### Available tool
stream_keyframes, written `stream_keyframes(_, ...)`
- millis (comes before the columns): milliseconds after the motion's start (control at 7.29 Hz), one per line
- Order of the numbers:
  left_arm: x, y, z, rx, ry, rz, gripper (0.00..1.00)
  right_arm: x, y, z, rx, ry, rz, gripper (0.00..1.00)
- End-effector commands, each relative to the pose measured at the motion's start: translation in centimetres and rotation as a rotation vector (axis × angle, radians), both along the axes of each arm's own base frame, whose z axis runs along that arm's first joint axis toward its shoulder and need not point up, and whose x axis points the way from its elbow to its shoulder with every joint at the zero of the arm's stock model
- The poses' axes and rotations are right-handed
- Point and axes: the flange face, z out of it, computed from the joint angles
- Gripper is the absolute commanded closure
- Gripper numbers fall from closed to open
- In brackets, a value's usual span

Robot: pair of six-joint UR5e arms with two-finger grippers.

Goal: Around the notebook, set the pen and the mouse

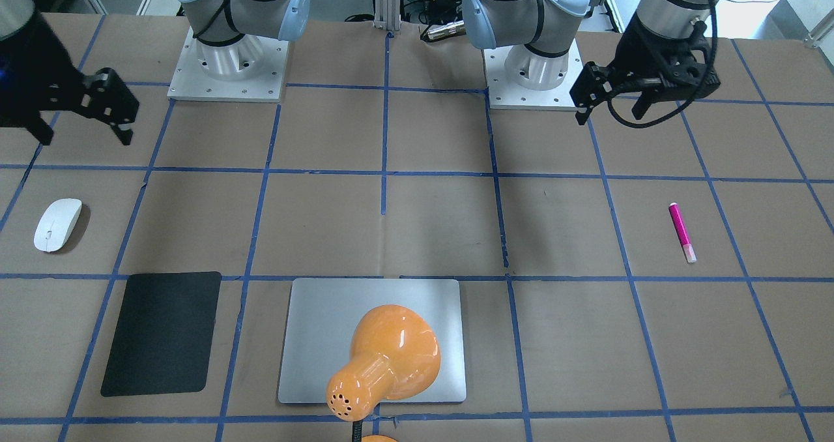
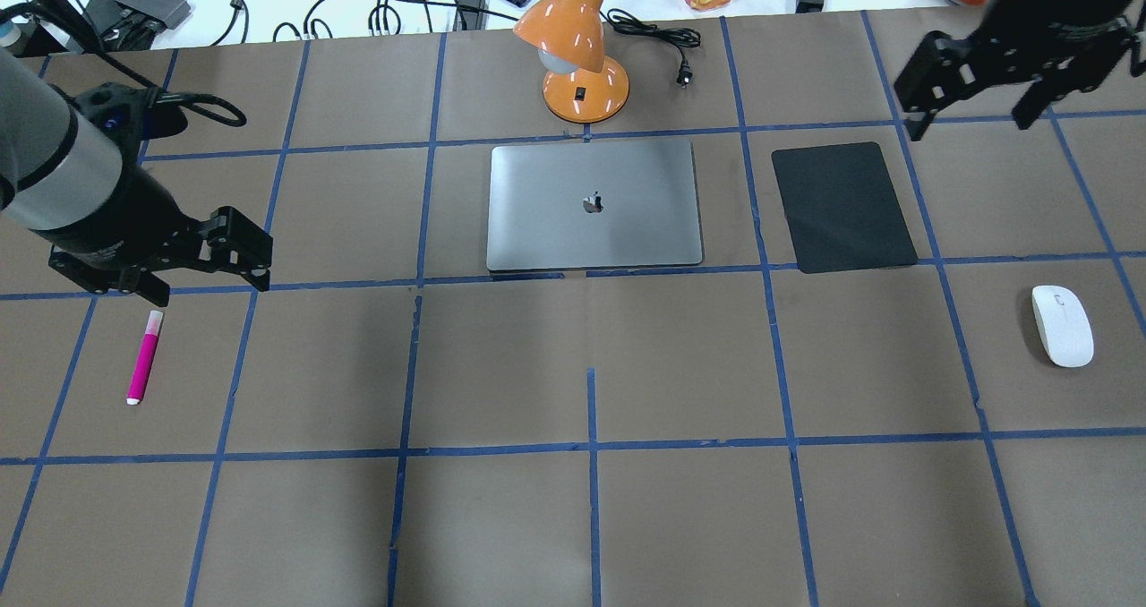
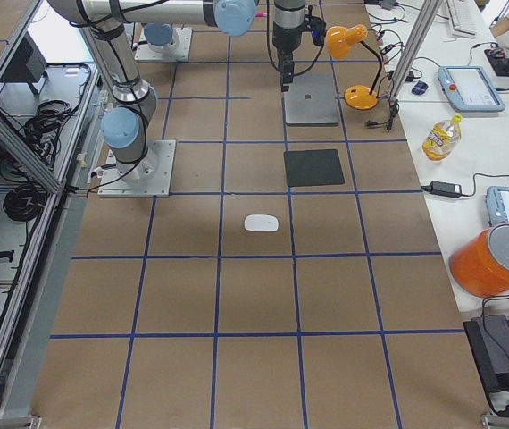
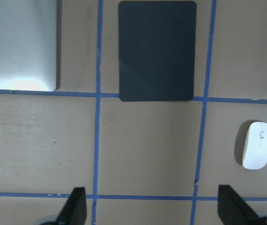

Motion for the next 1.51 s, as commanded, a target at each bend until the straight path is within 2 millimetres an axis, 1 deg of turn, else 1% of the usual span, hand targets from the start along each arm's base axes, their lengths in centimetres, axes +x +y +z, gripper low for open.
stream_keyframes(0,6.2,-1.3,-1.7,-0.024,-0.011,0.125,0.00,-8.5,0.8,-2.2,0.065,0.012,-0.053,0.00)
stream_keyframes(137,7.0,-1.8,-3.9,-0.016,-0.012,0.092,0.00,-11.1,1.0,-4.2,0.076,0.003,-0.034,0.00)
stream_keyframes(275,8.5,-2.1,-6.1,-0.025,-0.012,0.064,0.00,-14.7,1.2,-6.5,0.065,0.000,-0.030,0.00)
stream_keyframes(412,10.9,-1.7,-8.1,-0.027,-0.010,-0.011,0.00,-17.8,1.2,-8.7,0.044,0.000,-0.021,0.00)
stream_keyframes(549,14.3,-1.1,-10.2,-0.035,-0.018,-0.023,0.00,-19.1,0.2,-10.7,0.042,-0.003,0.000,0.00)
stream_keyframes(686,16.6,-0.5,-11.6,-0.048,-0.028,0.014,0.00,-20.0,-1.0,-13.0,0.044,-0.005,0.001,0.00)
stream_keyframes(824,18.0,-0.3,-12.9,-0.034,-0.017,0.006,0.00,-21.1,-2.4,-18.2,0.096,-0.032,-0.002,0.00)
stream_keyframes(961,18.8,-0.4,-14.1,-0.012,-0.002,-0.011,0.00,-23.1,-2.5,-21.0,0.105,-0.031,-0.025,0.00)
stream_keyframes(1098,19.9,-0.4,-15.4,0.009,0.021,-0.002,0.00,-24.7,-1.0,-23.2,0.129,-0.052,-0.052,0.00)
stream_keyframes(1235,20.6,-0.7,-16.7,0.029,0.037,-0.040,0.00,-25.1,-0.3,-25.0,0.075,-0.018,-0.004,0.00)
stream_keyframes(1373,21.8,-1.4,-17.6,-0.003,0.007,-0.101,0.00,-25.1,1.3,-27.5,0.074,-0.022,-0.022,0.00)
